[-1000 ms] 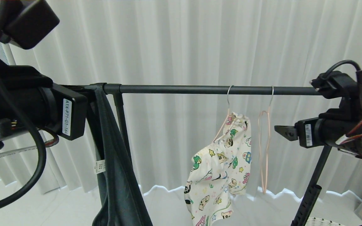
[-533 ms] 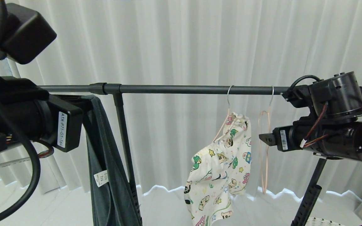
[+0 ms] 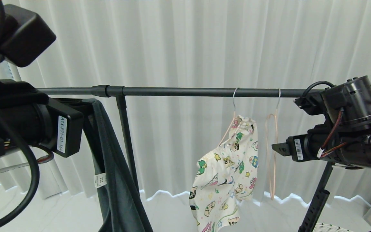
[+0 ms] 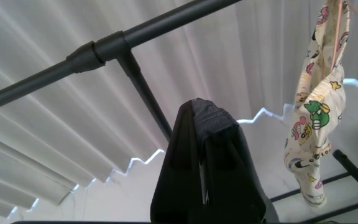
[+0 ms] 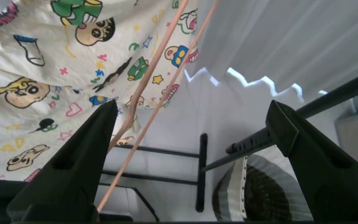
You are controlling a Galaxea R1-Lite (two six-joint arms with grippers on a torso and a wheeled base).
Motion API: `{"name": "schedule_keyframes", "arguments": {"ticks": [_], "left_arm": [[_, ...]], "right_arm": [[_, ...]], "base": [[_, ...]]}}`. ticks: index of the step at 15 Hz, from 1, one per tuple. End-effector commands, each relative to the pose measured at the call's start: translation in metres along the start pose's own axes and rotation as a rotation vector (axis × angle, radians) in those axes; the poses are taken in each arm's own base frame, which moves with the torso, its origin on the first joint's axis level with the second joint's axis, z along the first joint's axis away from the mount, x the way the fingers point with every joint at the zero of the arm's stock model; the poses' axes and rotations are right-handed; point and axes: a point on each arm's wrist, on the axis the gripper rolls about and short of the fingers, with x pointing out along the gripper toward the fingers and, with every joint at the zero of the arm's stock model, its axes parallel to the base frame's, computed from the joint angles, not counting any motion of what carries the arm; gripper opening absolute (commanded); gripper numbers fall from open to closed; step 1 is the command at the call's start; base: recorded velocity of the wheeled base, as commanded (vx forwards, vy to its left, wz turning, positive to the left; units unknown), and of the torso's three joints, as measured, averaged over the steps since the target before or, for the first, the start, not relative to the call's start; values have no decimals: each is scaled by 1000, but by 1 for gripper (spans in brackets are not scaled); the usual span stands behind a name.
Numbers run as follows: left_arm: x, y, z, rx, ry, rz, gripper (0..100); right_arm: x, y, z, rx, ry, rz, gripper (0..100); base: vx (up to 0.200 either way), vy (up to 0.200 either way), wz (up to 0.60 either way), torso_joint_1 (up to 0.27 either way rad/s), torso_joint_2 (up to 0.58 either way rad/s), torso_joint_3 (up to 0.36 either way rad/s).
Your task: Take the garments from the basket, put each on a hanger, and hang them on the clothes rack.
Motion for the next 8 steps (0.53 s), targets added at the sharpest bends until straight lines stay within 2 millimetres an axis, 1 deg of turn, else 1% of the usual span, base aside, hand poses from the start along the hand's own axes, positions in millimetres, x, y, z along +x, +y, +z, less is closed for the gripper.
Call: {"name": "schedule_keyframes", "arguments": {"ticks": [1, 5, 8], "left_arm": [[0, 0, 1, -3, -4, 2, 0], [1, 0, 1, -7, -13, 4, 0], [1, 0, 1, -9, -13, 2, 0]], "right_arm": [[-2, -1, 0, 3, -5, 1, 100], [-1, -5, -2, -6, 22, -35, 100], [0, -4, -3, 24, 25, -37, 100]], "base": [[0, 0, 0, 0, 0, 0], [0, 0, 0, 0, 0, 0], [0, 0, 0, 0, 0, 0]]}}
